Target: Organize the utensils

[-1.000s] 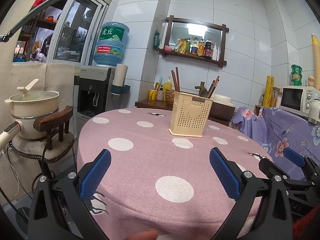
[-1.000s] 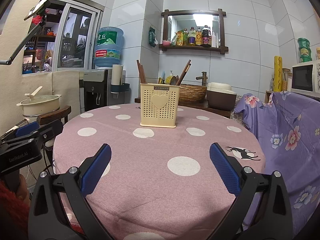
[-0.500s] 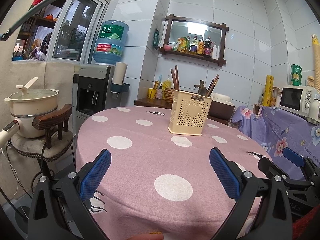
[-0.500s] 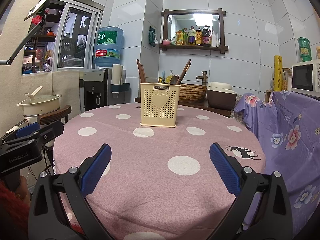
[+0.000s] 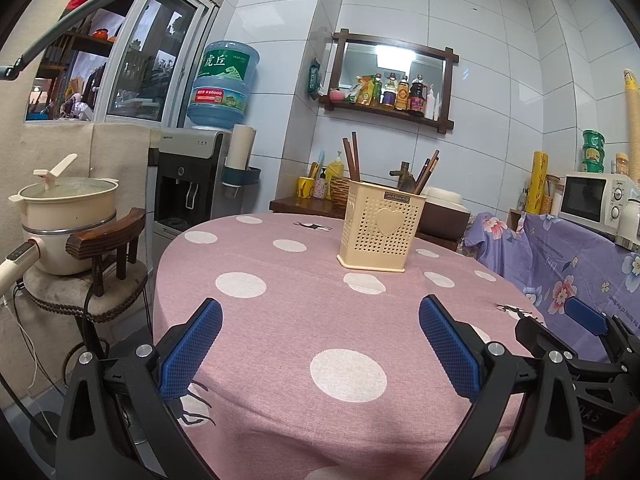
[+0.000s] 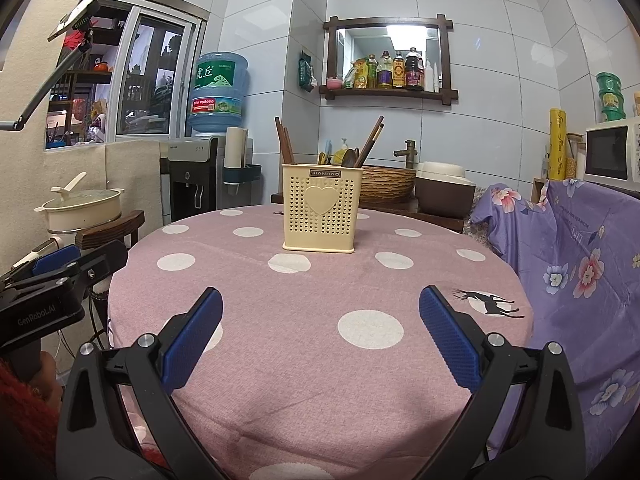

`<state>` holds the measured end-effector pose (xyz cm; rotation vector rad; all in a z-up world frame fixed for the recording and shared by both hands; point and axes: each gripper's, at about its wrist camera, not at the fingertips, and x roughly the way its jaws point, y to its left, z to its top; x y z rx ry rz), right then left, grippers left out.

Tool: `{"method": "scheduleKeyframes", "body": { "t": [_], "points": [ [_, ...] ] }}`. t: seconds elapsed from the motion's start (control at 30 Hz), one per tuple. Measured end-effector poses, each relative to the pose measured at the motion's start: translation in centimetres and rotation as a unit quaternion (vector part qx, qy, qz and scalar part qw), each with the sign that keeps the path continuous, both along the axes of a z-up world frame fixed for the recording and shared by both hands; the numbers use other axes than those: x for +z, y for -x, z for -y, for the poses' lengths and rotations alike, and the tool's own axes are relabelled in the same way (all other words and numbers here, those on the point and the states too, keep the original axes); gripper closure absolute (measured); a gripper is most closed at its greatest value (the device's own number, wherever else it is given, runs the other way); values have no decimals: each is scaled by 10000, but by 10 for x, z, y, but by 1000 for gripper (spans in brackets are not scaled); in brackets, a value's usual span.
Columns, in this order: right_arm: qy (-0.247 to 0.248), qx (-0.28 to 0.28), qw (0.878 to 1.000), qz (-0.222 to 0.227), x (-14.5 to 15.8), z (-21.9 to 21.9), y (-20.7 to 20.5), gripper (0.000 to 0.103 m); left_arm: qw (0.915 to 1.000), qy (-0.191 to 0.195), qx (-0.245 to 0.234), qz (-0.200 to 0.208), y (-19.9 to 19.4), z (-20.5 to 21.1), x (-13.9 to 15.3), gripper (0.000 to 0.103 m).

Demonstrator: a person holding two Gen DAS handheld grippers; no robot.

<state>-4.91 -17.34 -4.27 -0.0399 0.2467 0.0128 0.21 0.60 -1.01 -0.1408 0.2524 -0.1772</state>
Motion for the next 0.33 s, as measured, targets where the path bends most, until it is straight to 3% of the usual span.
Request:
{"method": "scheduleKeyframes", "body": {
  "t": [0.33],
  "points": [
    [-12, -3, 10000, -4, -1, -1, 1, 6, 10000, 5, -22, -42, -1, 0, -1, 5]
  ]
}}
